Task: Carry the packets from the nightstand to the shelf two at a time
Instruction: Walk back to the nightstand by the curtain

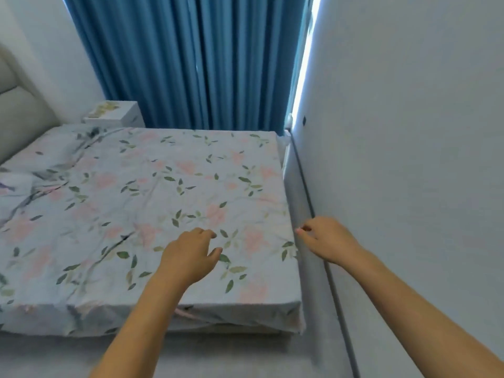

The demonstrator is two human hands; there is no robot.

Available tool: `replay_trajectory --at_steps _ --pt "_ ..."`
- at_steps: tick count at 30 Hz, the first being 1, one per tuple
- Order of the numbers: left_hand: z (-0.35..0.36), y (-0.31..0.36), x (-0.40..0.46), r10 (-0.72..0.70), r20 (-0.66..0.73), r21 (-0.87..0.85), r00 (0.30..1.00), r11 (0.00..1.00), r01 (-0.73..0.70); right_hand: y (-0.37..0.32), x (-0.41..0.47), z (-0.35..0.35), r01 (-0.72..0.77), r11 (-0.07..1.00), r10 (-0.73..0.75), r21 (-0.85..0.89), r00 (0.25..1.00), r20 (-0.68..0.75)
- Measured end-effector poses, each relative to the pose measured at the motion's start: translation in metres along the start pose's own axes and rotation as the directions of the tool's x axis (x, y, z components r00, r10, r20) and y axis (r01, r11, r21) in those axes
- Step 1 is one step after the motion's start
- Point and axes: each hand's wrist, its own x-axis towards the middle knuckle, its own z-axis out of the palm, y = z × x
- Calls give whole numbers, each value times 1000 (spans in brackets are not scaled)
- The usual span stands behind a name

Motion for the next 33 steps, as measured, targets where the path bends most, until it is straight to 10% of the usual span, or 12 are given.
replay_trajectory --at_steps 13,33 --pt "47 263 199 144 74 -75 987 988 -138 281 54 -56 -177 984 176 26 984 22" --pt "20 295 567 46 136 -7 990 999 -45 370 422 -96 -91 991 85 95 994 65"
